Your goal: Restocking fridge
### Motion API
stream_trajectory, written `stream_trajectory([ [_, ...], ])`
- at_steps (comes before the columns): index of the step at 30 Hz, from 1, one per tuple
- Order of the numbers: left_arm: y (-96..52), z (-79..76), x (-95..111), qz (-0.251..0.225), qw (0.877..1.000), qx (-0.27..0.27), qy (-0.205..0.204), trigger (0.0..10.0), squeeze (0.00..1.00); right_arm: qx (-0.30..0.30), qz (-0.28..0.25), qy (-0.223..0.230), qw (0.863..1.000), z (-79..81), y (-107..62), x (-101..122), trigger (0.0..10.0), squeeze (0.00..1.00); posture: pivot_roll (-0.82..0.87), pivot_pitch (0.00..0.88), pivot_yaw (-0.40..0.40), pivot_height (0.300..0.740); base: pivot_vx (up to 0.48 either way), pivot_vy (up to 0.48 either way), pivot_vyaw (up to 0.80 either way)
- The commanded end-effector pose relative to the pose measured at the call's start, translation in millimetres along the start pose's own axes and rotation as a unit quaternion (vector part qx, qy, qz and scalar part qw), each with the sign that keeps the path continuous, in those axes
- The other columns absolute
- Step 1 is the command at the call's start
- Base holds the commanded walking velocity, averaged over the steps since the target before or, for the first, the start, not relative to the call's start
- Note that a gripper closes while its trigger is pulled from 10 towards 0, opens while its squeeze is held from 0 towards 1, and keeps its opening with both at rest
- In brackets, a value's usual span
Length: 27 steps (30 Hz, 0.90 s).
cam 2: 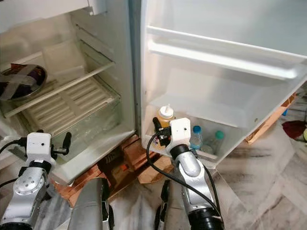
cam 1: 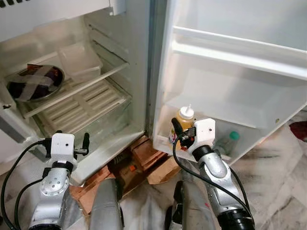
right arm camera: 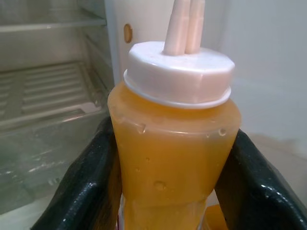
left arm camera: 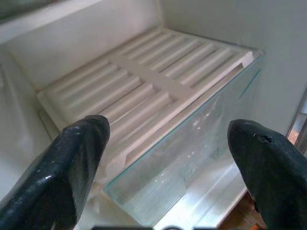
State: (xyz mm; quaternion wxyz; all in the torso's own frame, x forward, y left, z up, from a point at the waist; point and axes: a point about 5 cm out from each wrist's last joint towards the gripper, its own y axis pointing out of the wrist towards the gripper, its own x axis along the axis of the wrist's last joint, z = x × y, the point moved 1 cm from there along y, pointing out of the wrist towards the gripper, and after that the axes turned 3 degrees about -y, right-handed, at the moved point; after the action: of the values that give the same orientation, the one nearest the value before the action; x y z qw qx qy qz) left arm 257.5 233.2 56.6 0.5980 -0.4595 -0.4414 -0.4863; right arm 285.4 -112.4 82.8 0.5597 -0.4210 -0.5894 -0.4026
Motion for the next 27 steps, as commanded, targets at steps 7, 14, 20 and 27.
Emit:
stream_trajectory([
  [7,5.7,5.4,11,-0.012,1.0,0.002,-0.003,10.0,0.0,0.007,0.019,-0.007,1.0,-4.4,3.8,-6,10.0,0.0,0.06,0.14,-0.046,0.558,0.0,0.0,0.0],
  [14,8.6,6.7,13,-0.012,1.0,0.003,-0.006,10.0,0.0,0.005,0.027,-0.005,1.0,-5.8,3.8,-8,10.0,0.0,0.05,0.151,-0.044,0.558,0.0,0.0,0.0],
  [20,10.1,6.0,17,-0.022,1.0,-0.007,-0.002,10.0,0.0,0.001,0.024,-0.007,1.0,-8.2,4.3,-8,10.0,0.0,0.05,0.149,-0.044,0.558,0.043,0.109,0.0],
  [27,11.9,3.0,18,-0.025,1.0,-0.013,-0.002,10.0,0.0,-0.004,0.018,-0.013,1.0,-11.1,4.5,-5,10.0,0.0,0.05,0.146,-0.045,0.558,0.304,0.36,0.0],
])
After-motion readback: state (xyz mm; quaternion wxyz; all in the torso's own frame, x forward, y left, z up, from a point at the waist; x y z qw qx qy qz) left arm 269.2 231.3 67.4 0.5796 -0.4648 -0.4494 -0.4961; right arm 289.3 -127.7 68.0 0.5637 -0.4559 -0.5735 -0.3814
